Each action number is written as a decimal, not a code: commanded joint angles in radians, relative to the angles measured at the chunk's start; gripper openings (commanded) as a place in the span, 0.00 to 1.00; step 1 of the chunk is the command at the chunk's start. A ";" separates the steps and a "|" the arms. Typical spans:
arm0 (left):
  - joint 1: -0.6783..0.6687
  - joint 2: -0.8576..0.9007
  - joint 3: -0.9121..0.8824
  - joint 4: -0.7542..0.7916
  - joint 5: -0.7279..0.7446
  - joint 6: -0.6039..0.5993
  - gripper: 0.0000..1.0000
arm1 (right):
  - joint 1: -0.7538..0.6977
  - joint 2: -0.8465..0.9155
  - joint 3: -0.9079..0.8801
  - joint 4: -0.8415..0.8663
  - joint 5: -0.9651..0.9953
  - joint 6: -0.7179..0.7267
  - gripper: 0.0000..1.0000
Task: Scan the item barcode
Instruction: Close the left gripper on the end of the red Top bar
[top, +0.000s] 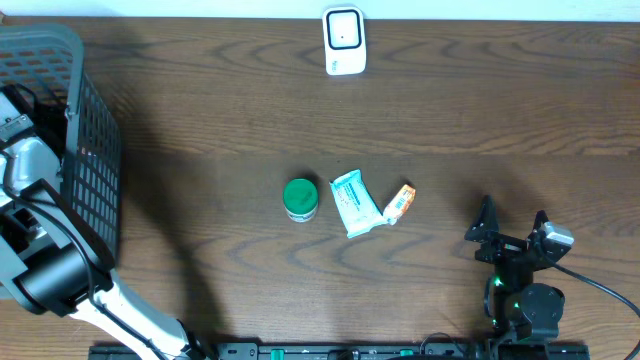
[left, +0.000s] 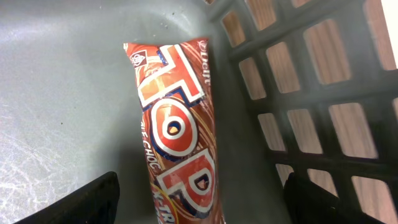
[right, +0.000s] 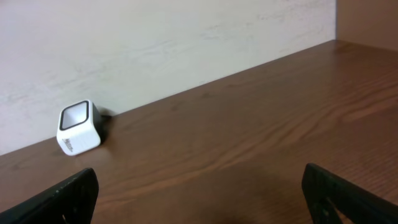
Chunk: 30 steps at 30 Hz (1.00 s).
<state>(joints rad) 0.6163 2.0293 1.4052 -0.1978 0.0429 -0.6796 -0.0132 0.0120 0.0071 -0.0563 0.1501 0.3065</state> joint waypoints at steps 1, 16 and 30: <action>0.004 0.058 0.027 0.002 -0.010 0.002 0.85 | 0.002 -0.005 -0.002 -0.004 0.002 0.003 0.99; 0.004 0.128 0.027 -0.042 -0.002 0.105 0.66 | 0.002 -0.005 -0.002 -0.004 0.002 0.003 0.99; 0.003 0.122 0.027 -0.267 -0.159 0.305 0.07 | 0.002 -0.005 -0.002 -0.004 0.002 0.003 0.99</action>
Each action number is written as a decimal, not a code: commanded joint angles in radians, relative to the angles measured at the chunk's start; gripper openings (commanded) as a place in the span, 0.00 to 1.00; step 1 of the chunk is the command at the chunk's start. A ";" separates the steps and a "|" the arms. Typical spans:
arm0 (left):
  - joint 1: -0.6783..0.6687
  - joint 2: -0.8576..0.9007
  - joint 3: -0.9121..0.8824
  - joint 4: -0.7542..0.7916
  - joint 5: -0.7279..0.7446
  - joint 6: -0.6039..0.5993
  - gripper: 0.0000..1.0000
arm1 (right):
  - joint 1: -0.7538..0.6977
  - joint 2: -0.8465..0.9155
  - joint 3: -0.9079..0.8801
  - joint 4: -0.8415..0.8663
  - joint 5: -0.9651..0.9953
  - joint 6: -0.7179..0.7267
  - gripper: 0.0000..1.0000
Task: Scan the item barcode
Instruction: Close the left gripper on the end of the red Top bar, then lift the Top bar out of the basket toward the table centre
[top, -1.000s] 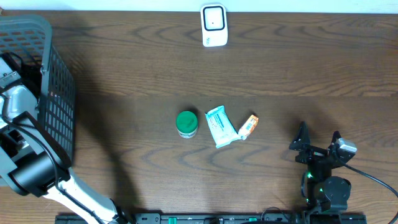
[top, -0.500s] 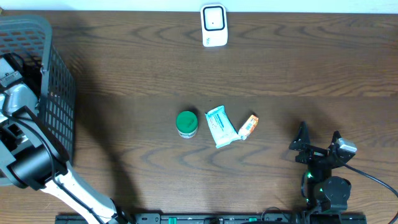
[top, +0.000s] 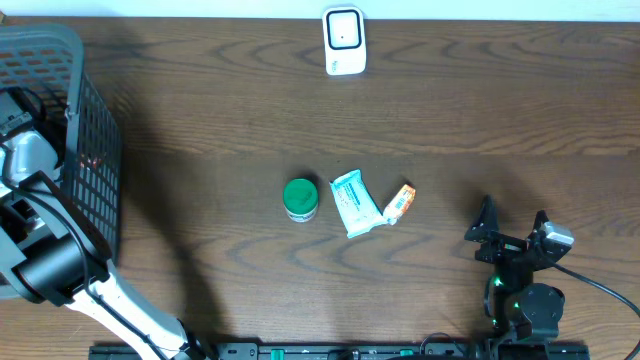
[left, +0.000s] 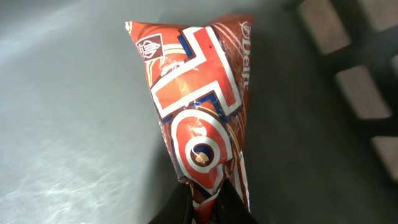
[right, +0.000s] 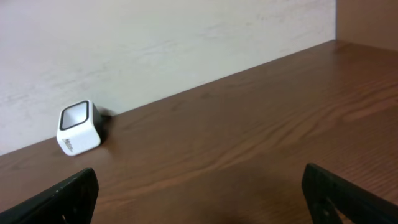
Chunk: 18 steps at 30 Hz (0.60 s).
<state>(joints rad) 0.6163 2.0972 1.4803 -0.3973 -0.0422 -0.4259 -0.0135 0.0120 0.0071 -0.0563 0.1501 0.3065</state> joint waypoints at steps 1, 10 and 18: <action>0.003 0.048 -0.048 -0.090 -0.094 0.051 0.07 | 0.002 -0.005 -0.002 -0.004 0.002 0.003 0.99; 0.007 -0.097 -0.048 -0.213 -0.176 0.047 0.07 | 0.002 -0.005 -0.002 -0.004 0.002 0.003 0.99; 0.007 -0.463 -0.048 -0.249 -0.176 0.044 0.07 | 0.002 -0.005 -0.002 -0.004 0.002 0.003 0.99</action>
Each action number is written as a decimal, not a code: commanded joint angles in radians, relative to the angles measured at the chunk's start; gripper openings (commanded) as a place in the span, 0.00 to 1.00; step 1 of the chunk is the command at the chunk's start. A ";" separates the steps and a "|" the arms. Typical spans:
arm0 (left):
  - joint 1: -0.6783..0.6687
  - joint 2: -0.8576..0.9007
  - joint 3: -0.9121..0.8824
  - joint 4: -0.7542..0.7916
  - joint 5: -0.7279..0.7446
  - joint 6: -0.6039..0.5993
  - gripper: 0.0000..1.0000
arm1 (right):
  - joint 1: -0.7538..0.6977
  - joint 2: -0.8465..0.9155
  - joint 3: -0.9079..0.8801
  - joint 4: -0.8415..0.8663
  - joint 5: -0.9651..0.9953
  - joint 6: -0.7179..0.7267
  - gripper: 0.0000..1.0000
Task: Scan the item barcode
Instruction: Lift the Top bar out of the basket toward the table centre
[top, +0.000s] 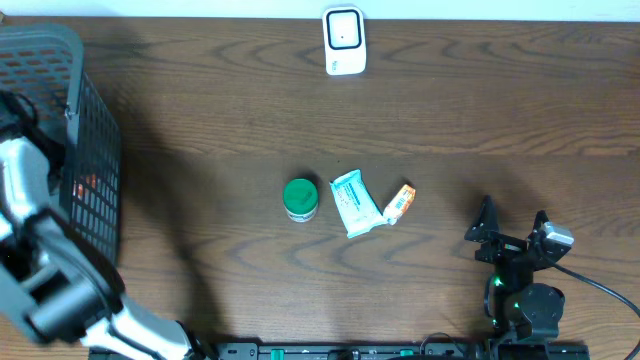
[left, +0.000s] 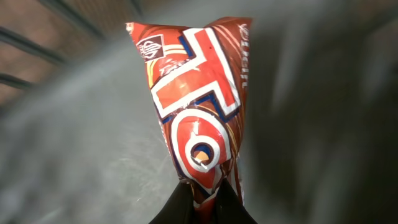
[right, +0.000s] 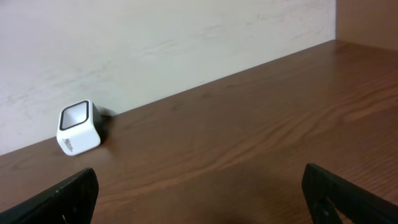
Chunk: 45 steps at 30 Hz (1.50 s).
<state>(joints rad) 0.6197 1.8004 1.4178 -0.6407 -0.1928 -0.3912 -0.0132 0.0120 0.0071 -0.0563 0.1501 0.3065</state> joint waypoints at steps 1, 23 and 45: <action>0.003 -0.230 0.014 -0.010 -0.025 0.009 0.07 | 0.002 -0.005 -0.002 -0.004 0.002 0.003 0.99; -0.618 -0.613 -0.043 -0.157 0.597 0.070 0.07 | 0.002 -0.005 -0.002 -0.004 0.002 0.003 0.99; -0.931 -0.201 -0.092 -0.232 0.098 0.061 0.07 | 0.002 -0.005 -0.002 -0.004 0.002 0.003 0.99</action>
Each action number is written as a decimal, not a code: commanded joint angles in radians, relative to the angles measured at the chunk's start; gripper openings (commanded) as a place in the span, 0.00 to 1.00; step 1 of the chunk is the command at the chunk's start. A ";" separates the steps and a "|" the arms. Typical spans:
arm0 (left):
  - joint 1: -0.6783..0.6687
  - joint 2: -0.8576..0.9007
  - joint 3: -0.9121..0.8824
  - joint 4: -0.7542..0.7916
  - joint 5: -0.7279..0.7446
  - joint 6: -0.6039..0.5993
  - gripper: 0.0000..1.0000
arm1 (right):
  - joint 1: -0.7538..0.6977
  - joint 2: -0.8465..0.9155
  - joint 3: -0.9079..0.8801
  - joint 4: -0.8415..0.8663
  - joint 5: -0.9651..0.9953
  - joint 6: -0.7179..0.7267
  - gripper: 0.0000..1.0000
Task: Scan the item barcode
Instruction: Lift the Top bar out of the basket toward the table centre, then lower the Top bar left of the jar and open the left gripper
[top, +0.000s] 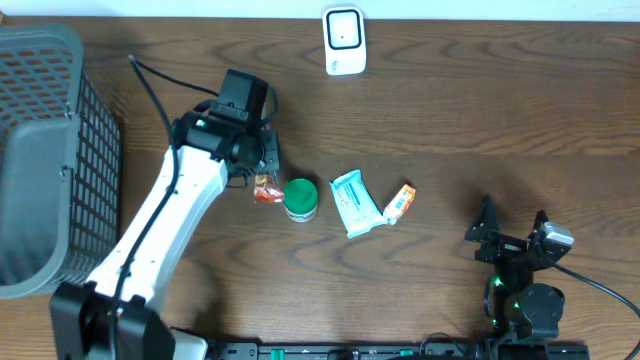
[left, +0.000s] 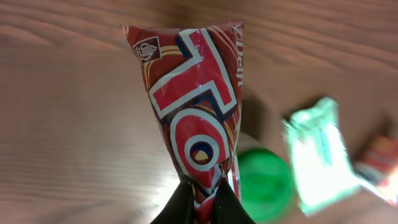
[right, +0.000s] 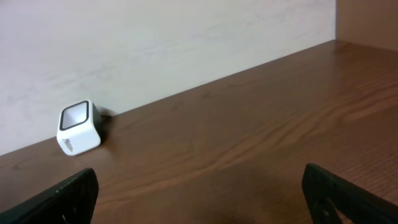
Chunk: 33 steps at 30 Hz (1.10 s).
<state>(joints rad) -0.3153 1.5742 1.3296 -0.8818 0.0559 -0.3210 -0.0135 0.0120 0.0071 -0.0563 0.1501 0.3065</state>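
A red snack wrapper (left: 196, 106) with white and blue lettering hangs from my left gripper (left: 202, 199), which is shut on its lower end. In the overhead view my left gripper (top: 265, 178) holds the wrapper (top: 266, 189) above the table, just left of a green tub (top: 300, 199). The white barcode scanner (top: 343, 40) stands at the far edge, also seen from the right wrist as the scanner (right: 79, 127). My right gripper (top: 512, 225) rests open at the near right, holding nothing.
A grey mesh basket (top: 45, 160) stands at the left edge. A teal packet (top: 354, 203) and a small orange packet (top: 400, 203) lie right of the green tub. A pale wall rises behind the scanner.
My left gripper was inside the basket with the red wrapper in its grip. Now it is out over the middle of the table beside the green tub, still holding it. The right arm has not moved.
My left gripper was open over the red wrapper lying on the basket floor. Then it was shut on the wrapper's end, and then held it raised within the basket. Now the wrapper is over the table next to the green tub.
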 joint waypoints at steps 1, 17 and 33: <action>0.005 0.039 -0.004 0.013 -0.204 -0.009 0.07 | 0.002 -0.005 -0.002 -0.004 0.002 0.003 0.99; 0.003 0.317 -0.196 0.257 -0.115 0.000 0.07 | 0.002 -0.005 -0.002 -0.004 0.002 0.003 0.99; -0.010 0.317 -0.225 0.307 0.326 0.187 0.08 | 0.002 -0.005 -0.002 -0.004 0.002 0.003 0.99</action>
<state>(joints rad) -0.3161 1.8755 1.1297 -0.5694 0.2668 -0.1795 -0.0132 0.0120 0.0071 -0.0563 0.1501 0.3065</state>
